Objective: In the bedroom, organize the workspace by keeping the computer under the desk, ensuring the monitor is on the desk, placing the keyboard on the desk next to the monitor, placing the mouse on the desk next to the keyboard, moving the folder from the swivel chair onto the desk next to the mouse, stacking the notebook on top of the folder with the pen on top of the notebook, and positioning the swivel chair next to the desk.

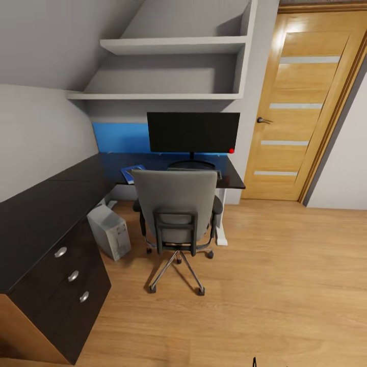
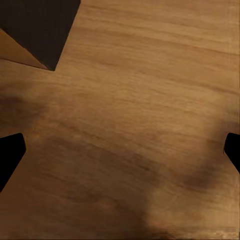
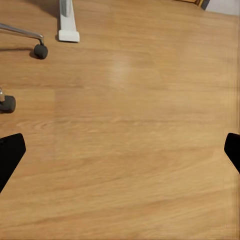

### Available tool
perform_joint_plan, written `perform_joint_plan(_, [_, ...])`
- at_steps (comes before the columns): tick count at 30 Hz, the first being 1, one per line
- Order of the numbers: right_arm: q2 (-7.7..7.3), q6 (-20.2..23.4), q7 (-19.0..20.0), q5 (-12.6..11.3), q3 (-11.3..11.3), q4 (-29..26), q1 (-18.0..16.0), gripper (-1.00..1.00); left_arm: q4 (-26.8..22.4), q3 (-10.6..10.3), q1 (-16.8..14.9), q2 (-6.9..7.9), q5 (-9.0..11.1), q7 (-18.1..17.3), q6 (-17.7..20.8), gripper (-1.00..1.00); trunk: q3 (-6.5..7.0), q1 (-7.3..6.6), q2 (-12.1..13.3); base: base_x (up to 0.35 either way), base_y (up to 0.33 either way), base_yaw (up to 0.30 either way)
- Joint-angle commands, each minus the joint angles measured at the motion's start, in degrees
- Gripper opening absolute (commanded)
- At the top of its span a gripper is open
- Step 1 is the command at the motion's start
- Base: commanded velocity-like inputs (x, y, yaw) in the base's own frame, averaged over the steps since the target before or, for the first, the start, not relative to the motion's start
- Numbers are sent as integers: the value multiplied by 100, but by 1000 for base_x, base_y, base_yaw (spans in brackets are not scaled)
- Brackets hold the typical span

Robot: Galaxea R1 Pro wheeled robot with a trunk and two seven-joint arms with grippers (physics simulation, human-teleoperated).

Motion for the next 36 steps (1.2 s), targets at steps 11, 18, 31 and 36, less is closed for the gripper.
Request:
perform_joint_plan(11, [-6, -8, -23, -8, 55, 4, 3, 100, 5, -56, 177, 199, 24, 8, 473, 100, 193, -243, 440, 0, 0, 0])
perform_joint_plan(18, [12, 182, -25, -14, 61, 14, 4, 100, 0, -60, 462, 229, 26, -2, 459, 100, 319, -397, 721, 0, 0, 0])
perform_joint_plan(31, [-12, -458, -15, 3, 53, 9, 1139, 100, 0, -80, 1479, 181, 17, -139, -1942, 100, 552, -682, 1242, 0, 0, 0])
perform_joint_plan(36, [-171, -567, 104, 17, 55, -24, 1302, 100, 0, -77, 1639, 116, 17, -125, -2587, 100, 642, -792, 1443, 0, 0, 0])
